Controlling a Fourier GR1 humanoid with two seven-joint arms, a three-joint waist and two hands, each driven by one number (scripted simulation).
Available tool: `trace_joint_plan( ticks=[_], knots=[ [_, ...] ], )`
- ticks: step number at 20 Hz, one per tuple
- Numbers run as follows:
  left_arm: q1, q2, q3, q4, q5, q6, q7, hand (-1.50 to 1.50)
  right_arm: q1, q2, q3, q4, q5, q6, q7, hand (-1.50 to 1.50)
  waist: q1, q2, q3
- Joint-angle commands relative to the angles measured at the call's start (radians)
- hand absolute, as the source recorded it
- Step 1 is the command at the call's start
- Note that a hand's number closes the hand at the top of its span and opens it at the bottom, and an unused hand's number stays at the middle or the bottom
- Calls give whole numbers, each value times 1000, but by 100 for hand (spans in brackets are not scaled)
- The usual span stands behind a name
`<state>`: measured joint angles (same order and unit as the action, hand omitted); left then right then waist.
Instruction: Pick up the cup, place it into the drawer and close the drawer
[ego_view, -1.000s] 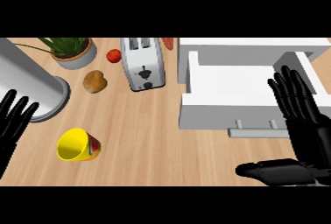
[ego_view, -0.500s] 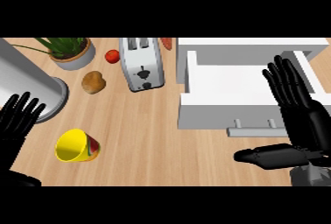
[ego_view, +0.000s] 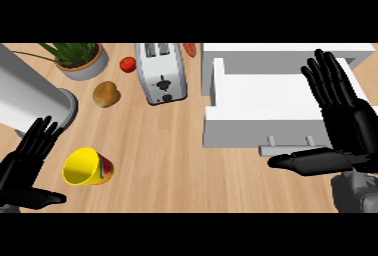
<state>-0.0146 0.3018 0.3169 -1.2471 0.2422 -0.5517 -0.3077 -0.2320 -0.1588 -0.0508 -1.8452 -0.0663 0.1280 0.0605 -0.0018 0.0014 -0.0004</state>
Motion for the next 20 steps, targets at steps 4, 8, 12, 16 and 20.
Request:
trace_joint_plan(
  ticks=[4, 8, 12, 16, 20],
  knots=[
    [-46, 17, -6, 334, -168, -4, -285, -150, 53, -1, -14, -16, -8, 31, -44, -150, -4, 1, 0],
    [-146, 78, -7, 546, -226, -10, -375, -150, 0, -1, -16, -73, -15, 4, 56, -150, -5, 0, -1],
    [-203, 96, -14, 720, -260, -6, -513, -150, -79, -42, -74, 28, -52, 31, 61, -150, -4, 1, -1],
    [-239, 38, -49, 834, -316, 83, -632, -150, -80, -26, -61, 3, -51, 21, 56, -150, -10, 3, -2],
    [-279, 55, -40, 919, -321, 85, -706, -150, -43, -43, -63, 11, -55, 59, 25, -150, -21, 7, -4]
  ],
)
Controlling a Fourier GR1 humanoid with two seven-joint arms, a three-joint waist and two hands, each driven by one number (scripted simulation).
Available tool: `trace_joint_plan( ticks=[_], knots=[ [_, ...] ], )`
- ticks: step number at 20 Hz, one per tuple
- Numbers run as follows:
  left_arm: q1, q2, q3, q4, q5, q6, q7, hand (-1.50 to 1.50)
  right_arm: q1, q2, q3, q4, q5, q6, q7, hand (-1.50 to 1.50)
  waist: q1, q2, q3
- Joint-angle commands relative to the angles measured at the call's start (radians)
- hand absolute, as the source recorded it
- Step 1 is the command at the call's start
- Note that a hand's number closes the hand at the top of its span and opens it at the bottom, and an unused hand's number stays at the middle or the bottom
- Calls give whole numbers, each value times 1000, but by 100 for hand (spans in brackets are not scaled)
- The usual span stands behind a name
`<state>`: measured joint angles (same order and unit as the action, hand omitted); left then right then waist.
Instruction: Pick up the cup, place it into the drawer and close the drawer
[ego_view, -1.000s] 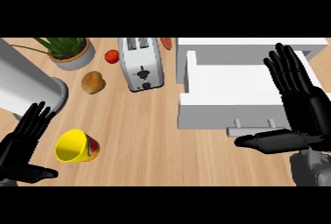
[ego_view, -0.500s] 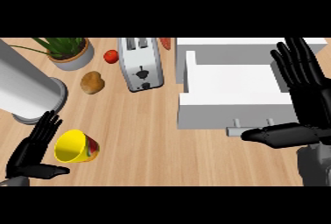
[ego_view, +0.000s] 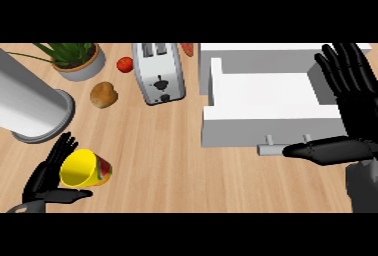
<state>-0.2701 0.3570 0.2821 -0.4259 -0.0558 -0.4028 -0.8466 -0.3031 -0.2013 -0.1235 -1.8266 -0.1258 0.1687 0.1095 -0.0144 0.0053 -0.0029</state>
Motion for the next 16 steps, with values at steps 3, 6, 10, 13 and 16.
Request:
trace_joint_plan(
  ticks=[3, 6, 10, 13, 16],
  knots=[
    [-36, 9, -1, 119, -15, -75, -185, -150, 73, 12, 17, -100, -12, 7, 22, -150, -11, 0, -1],
    [-66, -13, -7, 153, -29, -30, -215, -150, 19, 2, 2, -18, 2, 10, -18, -150, -5, 4, -1],
    [-68, -20, -23, 173, -46, -35, -254, -150, 22, 5, 3, -25, -2, 7, 0, -150, -7, 6, -2],
    [-98, -40, -25, 188, -43, -34, -228, -150, -7, 12, 30, -92, 4, -26, 92, -150, -10, 3, -3],
    [-115, -38, -26, 199, -42, -52, -229, -150, 16, 13, 12, -46, -5, -6, 35, -150, -7, 4, -2]
  ],
)
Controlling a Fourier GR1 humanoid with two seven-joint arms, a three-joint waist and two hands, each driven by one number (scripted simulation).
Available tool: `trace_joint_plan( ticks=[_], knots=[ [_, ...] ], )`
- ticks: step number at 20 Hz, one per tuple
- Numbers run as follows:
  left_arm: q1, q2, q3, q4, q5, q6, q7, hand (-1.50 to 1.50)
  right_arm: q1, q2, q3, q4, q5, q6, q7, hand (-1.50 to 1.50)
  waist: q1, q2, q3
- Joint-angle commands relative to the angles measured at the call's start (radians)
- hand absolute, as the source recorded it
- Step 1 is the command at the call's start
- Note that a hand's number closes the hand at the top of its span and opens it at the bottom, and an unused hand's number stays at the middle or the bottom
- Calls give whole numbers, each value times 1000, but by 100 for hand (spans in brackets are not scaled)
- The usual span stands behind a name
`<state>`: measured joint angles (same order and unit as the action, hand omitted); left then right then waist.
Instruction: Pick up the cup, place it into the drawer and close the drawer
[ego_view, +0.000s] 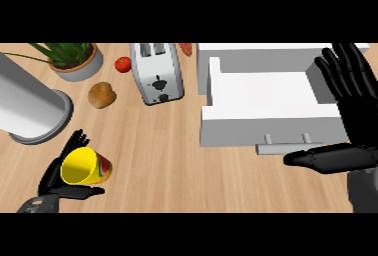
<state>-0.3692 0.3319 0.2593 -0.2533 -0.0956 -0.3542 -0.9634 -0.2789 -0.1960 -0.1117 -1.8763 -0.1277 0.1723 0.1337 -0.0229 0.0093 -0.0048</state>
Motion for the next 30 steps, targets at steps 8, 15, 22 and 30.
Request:
trace_joint_plan(
  ticks=[8, 15, 22, 30],
  knots=[
    [-59, -79, -27, 18, 10, -229, -85, 150, -33, -9, -8, 8, -15, 5, 18, -150, -4, 2, -2],
    [-31, -59, -2, -74, -7, 102, -256, 150, 29, -12, -6, 5, -2, 27, -21, -150, -2, 0, 0],
    [-86, -187, 160, -75, 115, 407, -245, 150, -31, -38, -48, 23, -46, 32, 9, -150, -5, 3, 0],
    [-218, -194, 101, -158, 130, 134, -170, 150, 14, -45, -57, 7, -39, 35, 13, -150, 4, -8, 4]
  ],
)
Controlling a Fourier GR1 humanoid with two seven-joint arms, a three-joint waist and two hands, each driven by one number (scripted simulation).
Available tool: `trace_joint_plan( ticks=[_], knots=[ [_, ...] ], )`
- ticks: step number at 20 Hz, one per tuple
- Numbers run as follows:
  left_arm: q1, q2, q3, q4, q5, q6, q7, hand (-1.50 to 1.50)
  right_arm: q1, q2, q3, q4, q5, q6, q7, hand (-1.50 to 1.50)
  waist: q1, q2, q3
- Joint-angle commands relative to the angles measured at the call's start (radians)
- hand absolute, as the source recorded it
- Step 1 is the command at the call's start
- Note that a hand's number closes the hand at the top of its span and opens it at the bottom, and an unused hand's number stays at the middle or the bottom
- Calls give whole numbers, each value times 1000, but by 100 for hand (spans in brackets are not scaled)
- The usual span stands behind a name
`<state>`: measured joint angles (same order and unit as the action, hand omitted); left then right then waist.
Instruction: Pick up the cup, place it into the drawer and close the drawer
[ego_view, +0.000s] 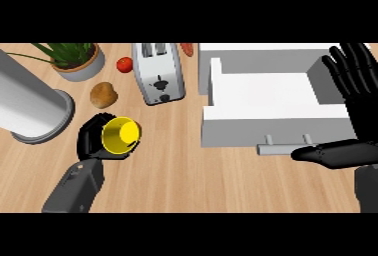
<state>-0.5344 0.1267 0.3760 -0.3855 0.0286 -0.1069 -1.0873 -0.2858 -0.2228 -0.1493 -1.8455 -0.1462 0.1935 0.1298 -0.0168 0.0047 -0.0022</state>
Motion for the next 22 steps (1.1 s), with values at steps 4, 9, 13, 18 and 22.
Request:
trace_joint_plan(
  ticks=[4, 9, 13, 18, 22],
  knots=[
    [-166, -41, -59, -104, 2, -60, 70, 150, 29, 12, 19, -24, 39, -15, -11, -150, 6, -6, 2],
    [-166, -91, -146, -339, -1, -48, 271, 150, 19, -10, -28, 28, 34, -13, -35, -150, 36, -15, 4],
    [-310, -116, -163, -367, 26, 24, 419, 150, 70, -1, -5, -21, 30, 3, -21, -150, 16, -10, 3],
    [-454, -126, -321, -448, 104, 194, 625, 150, 46, 44, 28, 50, 76, -22, -88, -150, 9, -11, 3],
    [-547, -126, -366, -425, 104, 287, 710, 150, 46, 21, 19, 15, 64, -9, -55, -150, 0, -5, 3]
  ],
)
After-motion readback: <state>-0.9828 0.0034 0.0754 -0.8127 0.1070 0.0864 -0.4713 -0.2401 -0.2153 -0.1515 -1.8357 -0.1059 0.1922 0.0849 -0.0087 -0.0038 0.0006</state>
